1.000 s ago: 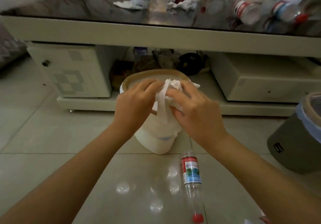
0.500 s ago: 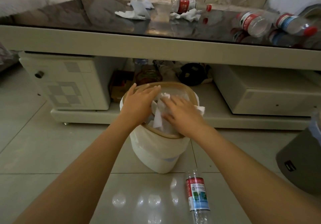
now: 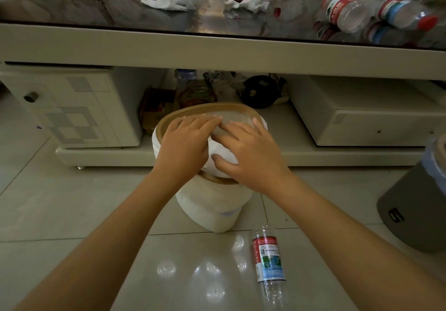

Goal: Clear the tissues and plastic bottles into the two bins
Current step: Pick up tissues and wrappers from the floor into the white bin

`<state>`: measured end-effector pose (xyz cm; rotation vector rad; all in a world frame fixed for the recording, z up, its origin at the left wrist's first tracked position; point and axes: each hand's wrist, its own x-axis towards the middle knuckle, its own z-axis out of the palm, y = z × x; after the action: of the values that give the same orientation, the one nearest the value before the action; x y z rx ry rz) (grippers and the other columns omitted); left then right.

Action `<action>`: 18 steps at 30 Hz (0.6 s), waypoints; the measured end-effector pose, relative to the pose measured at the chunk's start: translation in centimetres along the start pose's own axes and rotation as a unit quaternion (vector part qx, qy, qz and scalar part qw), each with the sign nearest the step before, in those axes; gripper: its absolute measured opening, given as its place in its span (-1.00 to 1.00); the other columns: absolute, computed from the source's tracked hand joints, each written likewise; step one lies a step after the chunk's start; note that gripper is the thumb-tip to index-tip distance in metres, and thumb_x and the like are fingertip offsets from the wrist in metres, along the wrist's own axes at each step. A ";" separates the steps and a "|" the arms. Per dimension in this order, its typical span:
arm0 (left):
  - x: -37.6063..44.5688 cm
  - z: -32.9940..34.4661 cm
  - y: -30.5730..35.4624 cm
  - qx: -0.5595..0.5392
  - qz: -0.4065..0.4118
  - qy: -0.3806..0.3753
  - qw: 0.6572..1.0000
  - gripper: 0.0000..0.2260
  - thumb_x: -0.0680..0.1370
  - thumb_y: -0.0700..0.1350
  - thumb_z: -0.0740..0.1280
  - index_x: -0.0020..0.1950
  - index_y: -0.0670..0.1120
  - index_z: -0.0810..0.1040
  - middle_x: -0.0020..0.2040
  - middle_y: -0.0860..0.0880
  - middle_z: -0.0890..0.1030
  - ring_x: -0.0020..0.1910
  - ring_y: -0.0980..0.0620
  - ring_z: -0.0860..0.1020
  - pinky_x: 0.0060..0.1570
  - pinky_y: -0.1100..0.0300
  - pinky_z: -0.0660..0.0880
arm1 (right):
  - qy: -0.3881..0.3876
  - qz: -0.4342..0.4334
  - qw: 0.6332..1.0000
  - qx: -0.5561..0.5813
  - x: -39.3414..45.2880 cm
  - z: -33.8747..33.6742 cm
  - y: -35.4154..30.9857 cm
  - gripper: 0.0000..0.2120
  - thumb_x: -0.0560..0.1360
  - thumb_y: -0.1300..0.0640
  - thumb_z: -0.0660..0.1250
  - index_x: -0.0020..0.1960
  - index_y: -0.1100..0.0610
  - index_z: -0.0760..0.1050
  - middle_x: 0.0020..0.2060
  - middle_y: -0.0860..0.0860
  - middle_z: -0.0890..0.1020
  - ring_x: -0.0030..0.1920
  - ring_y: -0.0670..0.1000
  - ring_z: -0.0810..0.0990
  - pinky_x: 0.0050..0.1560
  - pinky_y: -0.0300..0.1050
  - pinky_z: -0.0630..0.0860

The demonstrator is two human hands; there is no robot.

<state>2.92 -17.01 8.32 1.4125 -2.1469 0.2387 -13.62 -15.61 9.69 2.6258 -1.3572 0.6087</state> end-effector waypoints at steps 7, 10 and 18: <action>-3.6 -1.1 5.5 -0.034 0.056 0.002 0.998 -0.62 0.57 -0.06 0.24 0.38 -0.07 0.43 0.25 -0.06 0.56 0.18 -0.07 0.53 0.09 0.03 0.45 | 0.061 0.069 0.995 -0.033 -8.3 -2.0 2.1 -0.58 0.54 -0.05 0.21 0.34 0.08 0.45 0.27 0.05 0.53 0.26 0.05 0.49 0.32 0.14 0.34; -5.4 -0.2 8.7 -0.047 0.106 -0.002 0.993 -0.61 0.55 -0.06 0.25 0.38 -0.09 0.44 0.25 -0.08 0.55 0.19 -0.08 0.51 0.09 0.03 0.42 | 0.025 0.122 0.991 -0.045 -13.5 -2.5 3.1 -0.53 0.54 -0.08 0.19 0.38 0.10 0.41 0.29 0.06 0.51 0.26 0.05 0.48 0.30 0.15 0.35; -7.6 5.8 18.3 -0.089 0.214 -0.104 0.967 -0.46 0.45 -0.05 0.41 0.42 -0.05 0.39 0.27 -0.05 0.53 0.18 -0.07 0.52 0.04 0.04 0.47 | -0.106 0.262 0.955 -0.088 -28.0 -3.6 5.6 -0.48 0.50 -0.11 0.21 0.40 0.09 0.37 0.34 0.10 0.47 0.26 0.11 0.48 0.28 0.17 0.37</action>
<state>-13.12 -5.60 2.12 0.8944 -2.5609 0.0543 -33.62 3.23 1.19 2.2362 -2.0910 0.2371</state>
